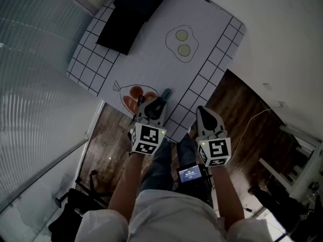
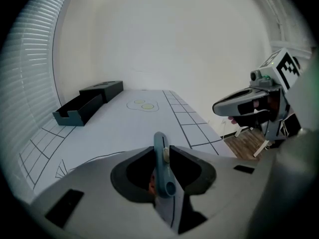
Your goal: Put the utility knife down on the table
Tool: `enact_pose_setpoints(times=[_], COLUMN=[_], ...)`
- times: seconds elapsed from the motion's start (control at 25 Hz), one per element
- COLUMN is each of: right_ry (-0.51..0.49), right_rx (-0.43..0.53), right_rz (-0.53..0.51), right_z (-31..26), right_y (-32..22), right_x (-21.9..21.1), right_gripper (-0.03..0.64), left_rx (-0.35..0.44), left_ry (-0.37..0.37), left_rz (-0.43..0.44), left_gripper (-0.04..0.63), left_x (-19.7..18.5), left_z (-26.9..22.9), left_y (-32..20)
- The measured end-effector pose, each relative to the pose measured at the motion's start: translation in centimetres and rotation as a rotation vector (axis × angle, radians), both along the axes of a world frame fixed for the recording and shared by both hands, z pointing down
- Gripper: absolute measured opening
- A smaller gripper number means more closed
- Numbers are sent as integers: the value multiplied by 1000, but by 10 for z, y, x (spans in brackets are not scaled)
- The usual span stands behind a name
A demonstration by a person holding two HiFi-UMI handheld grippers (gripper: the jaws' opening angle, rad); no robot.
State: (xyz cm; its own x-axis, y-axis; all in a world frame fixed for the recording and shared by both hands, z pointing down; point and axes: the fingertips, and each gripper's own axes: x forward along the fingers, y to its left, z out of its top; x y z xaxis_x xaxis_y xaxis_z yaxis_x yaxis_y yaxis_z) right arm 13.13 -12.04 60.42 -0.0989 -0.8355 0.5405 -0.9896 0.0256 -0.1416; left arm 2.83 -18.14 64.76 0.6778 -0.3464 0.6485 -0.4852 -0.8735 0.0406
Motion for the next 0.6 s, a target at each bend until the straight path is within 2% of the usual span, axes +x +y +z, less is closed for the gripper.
enact_pose_setpoints(times=[0.24,0.32,0.52,0.56,0.6], right_ry=[-3,-4,-7,-6,-6], right_rx=[1,0,-1,0,1], right_rz=[1,4,4,5,7], right_z=[0,0,0,0,0], right_y=[1,1,2,2,2], right_x=[3,4,4,4,5], right_gripper=[8,8,8,8,8], left_rx=[7,-5,27,49,71], left_ry=[41,59,35,34,35], left_rz=[-29,-33,-50,-58,-66], left_gripper=[98,123,127,104,28], left_x=[-2,0,-3,-5,-6], left_z=[-6,-9,-9,-11,-13], left_y=[-2,-4,-10,-11,-12])
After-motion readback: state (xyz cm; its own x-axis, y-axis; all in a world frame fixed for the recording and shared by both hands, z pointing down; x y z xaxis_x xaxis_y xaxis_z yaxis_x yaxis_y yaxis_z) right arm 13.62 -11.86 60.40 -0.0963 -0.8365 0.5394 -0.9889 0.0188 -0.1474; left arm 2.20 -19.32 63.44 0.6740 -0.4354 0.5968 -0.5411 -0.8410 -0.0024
